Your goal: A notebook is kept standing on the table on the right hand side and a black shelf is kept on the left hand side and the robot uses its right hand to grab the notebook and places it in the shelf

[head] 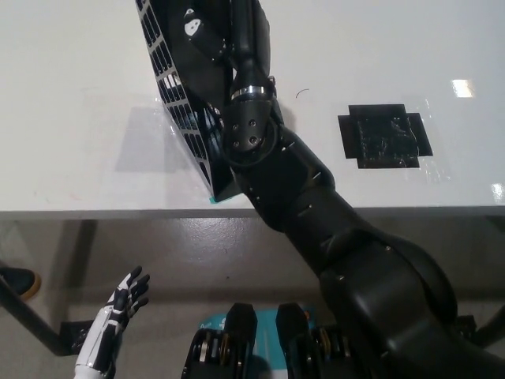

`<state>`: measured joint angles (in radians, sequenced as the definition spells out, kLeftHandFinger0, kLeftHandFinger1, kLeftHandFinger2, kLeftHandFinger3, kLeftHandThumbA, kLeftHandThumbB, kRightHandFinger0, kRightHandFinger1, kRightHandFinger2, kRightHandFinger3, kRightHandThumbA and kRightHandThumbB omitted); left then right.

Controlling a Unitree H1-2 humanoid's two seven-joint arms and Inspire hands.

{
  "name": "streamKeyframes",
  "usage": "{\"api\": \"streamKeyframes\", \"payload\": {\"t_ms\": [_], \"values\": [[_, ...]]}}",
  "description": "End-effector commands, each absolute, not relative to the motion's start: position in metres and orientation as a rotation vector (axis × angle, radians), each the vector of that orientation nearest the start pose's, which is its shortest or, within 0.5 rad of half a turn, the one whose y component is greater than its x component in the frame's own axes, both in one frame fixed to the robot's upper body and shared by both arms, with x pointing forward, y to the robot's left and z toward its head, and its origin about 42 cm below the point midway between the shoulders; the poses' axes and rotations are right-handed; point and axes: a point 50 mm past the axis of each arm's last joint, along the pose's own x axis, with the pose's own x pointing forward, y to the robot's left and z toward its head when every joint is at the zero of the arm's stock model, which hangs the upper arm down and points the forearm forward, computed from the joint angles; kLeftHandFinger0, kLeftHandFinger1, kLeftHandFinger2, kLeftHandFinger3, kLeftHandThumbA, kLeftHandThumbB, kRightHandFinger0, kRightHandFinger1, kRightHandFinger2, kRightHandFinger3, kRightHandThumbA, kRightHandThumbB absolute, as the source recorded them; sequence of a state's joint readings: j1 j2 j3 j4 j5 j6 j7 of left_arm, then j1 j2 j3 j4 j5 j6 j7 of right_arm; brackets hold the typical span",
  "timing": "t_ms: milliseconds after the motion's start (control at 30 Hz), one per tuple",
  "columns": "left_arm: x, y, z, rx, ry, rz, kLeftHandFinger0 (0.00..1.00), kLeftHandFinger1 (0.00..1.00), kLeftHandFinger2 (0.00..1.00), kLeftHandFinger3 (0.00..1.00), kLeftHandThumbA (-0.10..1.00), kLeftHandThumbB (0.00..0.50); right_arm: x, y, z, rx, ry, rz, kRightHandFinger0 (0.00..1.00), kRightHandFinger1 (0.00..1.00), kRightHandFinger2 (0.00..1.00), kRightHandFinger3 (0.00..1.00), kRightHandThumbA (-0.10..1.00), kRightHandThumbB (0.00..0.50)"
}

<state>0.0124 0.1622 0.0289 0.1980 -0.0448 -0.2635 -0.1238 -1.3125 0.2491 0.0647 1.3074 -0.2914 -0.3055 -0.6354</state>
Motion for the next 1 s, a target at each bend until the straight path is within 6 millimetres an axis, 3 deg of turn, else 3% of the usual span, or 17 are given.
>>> {"api": "streamKeyframes", "payload": {"t_ms": [0, 33, 67, 133, 267, 567, 667, 733, 767, 833, 967], "values": [[0.277, 0.274, 0.075, 0.155, -0.098, -0.103, 1.00, 1.00, 1.00, 1.00, 1.00, 0.202, 0.516, 0.074, 0.379, -0.224, -0.600, 0.116, 1.00, 1.00, 1.00, 1.00, 0.84, 0.458], [0.277, 0.274, 0.075, 0.156, -0.098, -0.103, 1.00, 1.00, 1.00, 1.00, 1.00, 0.201, 0.516, 0.074, 0.378, -0.228, -0.601, 0.118, 1.00, 1.00, 1.00, 1.00, 0.88, 0.474], [0.277, 0.276, 0.076, 0.156, -0.100, -0.107, 1.00, 1.00, 1.00, 1.00, 1.00, 0.207, 0.515, 0.074, 0.379, -0.254, -0.610, 0.121, 1.00, 1.00, 1.00, 1.00, 0.97, 0.460], [0.278, 0.276, 0.077, 0.158, -0.103, -0.110, 1.00, 1.00, 1.00, 1.00, 1.00, 0.208, 0.516, 0.072, 0.380, -0.265, -0.623, 0.116, 1.00, 1.00, 1.00, 1.00, 1.00, 0.464], [0.280, 0.276, 0.079, 0.160, -0.105, -0.108, 1.00, 1.00, 1.00, 1.00, 1.00, 0.227, 0.516, 0.066, 0.386, -0.248, -0.666, 0.073, 1.00, 1.00, 1.00, 1.00, 1.00, 0.461], [0.278, 0.276, 0.078, 0.146, -0.102, -0.099, 1.00, 1.00, 1.00, 1.00, 1.00, 0.206, 0.519, 0.054, 0.393, -0.244, -0.713, 0.054, 1.00, 1.00, 1.00, 1.00, 1.00, 0.463], [0.279, 0.277, 0.079, 0.148, -0.102, -0.100, 1.00, 1.00, 1.00, 1.00, 1.00, 0.206, 0.520, 0.039, 0.409, -0.226, -0.778, 0.030, 1.00, 1.00, 1.00, 1.00, 1.00, 0.430], [0.279, 0.278, 0.080, 0.152, -0.105, -0.107, 1.00, 1.00, 1.00, 1.00, 1.00, 0.199, 0.515, 0.017, 0.433, -0.207, -0.858, 0.008, 1.00, 1.00, 1.00, 1.00, 1.00, 0.442], [0.279, 0.279, 0.080, 0.152, -0.106, -0.108, 1.00, 1.00, 1.00, 1.00, 1.00, 0.198, 0.514, 0.015, 0.435, -0.204, -0.865, 0.008, 1.00, 1.00, 1.00, 1.00, 1.00, 0.441], [0.280, 0.279, 0.080, 0.149, -0.119, -0.113, 1.00, 1.00, 1.00, 1.00, 1.00, 0.206, 0.499, -0.011, 0.461, -0.196, -0.968, -0.002, 1.00, 1.00, 1.00, 1.00, 1.00, 0.406], [0.280, 0.279, 0.077, 0.129, -0.114, -0.105, 1.00, 1.00, 1.00, 1.00, 1.00, 0.189, 0.458, -0.058, 0.496, -0.214, -1.106, -0.023, 1.00, 1.00, 1.00, 1.00, 1.00, 0.408]]}}
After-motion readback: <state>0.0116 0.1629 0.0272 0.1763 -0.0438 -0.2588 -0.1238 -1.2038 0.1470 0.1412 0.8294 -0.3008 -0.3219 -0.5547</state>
